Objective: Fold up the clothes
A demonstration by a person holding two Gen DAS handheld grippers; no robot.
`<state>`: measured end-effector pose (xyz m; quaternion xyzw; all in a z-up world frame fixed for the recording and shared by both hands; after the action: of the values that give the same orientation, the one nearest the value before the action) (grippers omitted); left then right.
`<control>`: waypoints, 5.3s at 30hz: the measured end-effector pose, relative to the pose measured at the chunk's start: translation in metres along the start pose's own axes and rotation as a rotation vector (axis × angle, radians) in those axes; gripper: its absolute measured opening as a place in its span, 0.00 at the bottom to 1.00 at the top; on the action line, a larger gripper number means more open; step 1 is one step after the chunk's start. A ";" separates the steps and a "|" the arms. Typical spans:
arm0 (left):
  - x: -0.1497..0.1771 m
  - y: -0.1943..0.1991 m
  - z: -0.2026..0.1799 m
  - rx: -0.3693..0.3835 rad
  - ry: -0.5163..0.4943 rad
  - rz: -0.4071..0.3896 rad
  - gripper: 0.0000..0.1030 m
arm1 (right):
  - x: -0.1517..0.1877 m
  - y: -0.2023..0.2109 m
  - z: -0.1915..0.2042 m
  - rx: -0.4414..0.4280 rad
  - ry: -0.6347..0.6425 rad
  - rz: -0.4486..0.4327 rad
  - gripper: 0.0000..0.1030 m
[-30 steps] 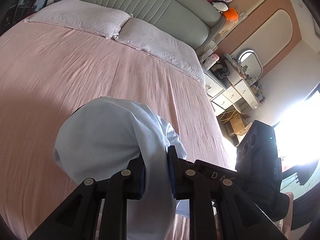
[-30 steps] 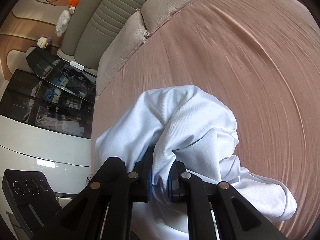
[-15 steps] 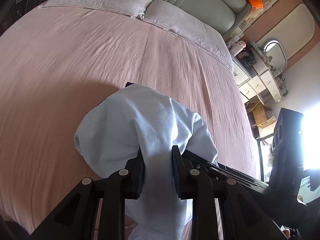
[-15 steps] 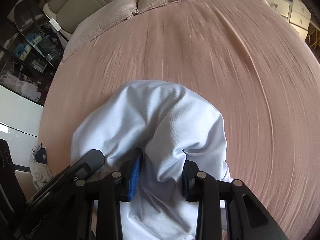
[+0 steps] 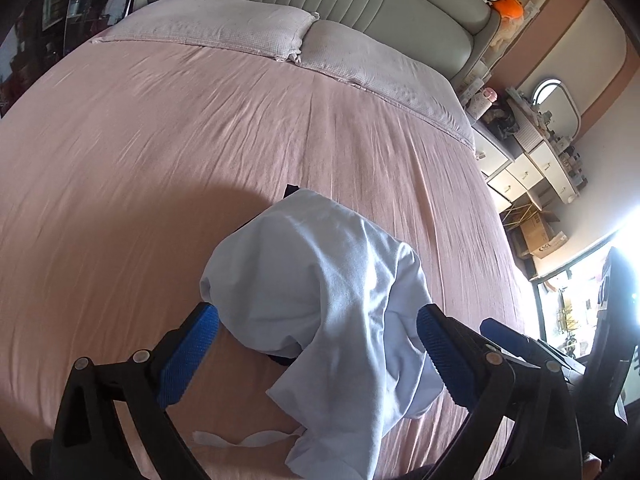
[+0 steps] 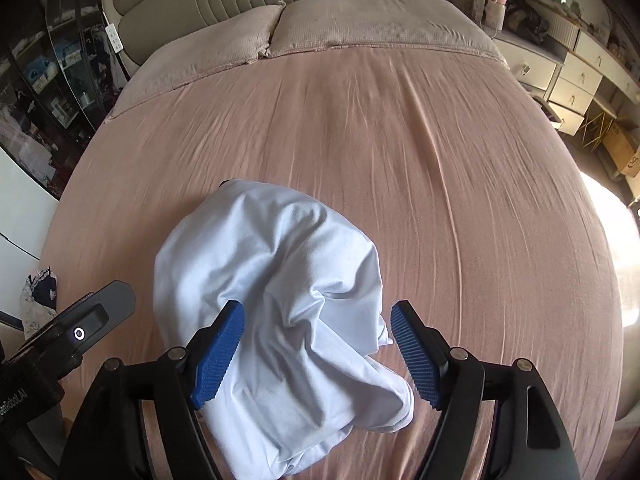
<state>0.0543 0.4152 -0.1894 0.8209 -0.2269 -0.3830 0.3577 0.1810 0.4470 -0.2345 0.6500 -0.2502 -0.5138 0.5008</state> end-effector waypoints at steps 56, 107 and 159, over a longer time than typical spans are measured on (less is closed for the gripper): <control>-0.026 -0.080 0.007 0.026 -0.109 0.169 0.98 | 0.016 -0.069 -0.068 0.172 0.088 -0.047 0.13; 0.013 -0.185 -0.187 0.439 -0.315 0.462 0.98 | 0.052 -0.027 -0.117 -0.043 0.019 -0.147 0.58; -0.029 -0.233 -0.187 0.098 -0.632 0.268 0.26 | 0.020 -0.048 -0.213 0.104 -0.138 -0.142 0.14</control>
<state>0.2072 0.6611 -0.2692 0.6409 -0.4502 -0.5567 0.2769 0.3743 0.5321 -0.2926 0.6543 -0.2638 -0.5777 0.4106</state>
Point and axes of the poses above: each gripper's, at about its wrist camera, not at the fingertips, and y roughly against the way its jaws point, z to its left, x to its underside, the point moved 6 cm from there along -y, roughly the way its jaws point, and after that the axes turned 6 degrees about x, right-handed, at the moved point
